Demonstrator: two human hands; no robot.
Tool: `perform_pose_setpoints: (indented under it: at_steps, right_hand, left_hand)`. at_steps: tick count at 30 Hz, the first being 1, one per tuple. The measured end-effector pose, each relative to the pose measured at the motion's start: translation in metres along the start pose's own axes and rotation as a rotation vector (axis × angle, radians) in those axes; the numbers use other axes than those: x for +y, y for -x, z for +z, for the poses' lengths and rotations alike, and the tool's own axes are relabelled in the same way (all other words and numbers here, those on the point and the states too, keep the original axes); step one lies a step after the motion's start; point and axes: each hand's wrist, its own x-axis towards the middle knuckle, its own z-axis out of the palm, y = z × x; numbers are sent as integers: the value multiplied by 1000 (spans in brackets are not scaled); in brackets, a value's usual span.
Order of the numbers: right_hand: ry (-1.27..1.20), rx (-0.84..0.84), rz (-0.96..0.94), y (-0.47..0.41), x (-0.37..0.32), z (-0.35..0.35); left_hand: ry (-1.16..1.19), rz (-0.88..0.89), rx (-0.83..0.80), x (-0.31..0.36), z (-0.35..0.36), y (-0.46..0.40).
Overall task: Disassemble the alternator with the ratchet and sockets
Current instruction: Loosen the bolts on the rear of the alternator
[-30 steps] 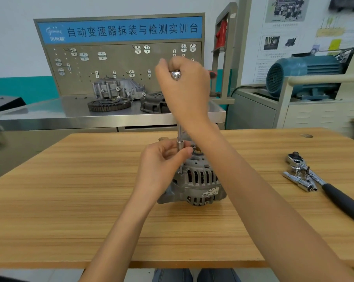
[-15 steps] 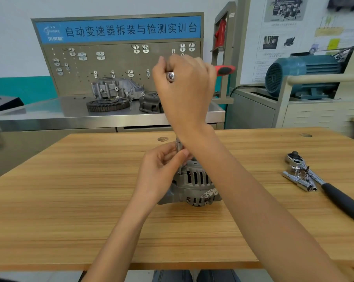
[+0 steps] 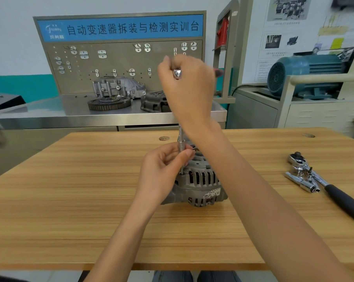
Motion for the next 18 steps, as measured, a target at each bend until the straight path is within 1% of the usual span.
perform_pose_setpoints:
  at_steps: [1,2,3,5,7,9,11,13,14,15,18]
  right_hand:
    - [152,41,-33,1,-1,1]
    - [192,59,-38,2,-3,2]
    - [156,47,-34,1,-5,2]
    - [-51,-11,11,-1,-4,1]
    - [-303,-78,107,-3,-2,-2]
    - [-494,-170,210,-6,-1,-5]
    - [-598,-239,269,-8,2,-5]
    - [-634,-232,290,-7,0,-4]
    - [-613,-203,270,-5,-2,-2]
    - [-528,-149,209,-3,-2,0]
    - [-25,79,-38,2,0,4]
  left_hand:
    - [-3,2,5,0,0,0]
    - [-7,2,7,0,0,0]
    - [-12,1,9,-1,0,0]
    - [-17,-13,9,-1,-1,0]
    - [0,-33,-7,1,-2,1]
    - [11,-45,-34,2,-4,2]
    - [9,-52,-48,3,-5,1]
    - [20,-58,-37,3,-5,0]
    - [29,-62,-27,3,-4,0]
    - [35,-65,-17,3,-4,0]
    - [2,-56,-13,2,-4,0]
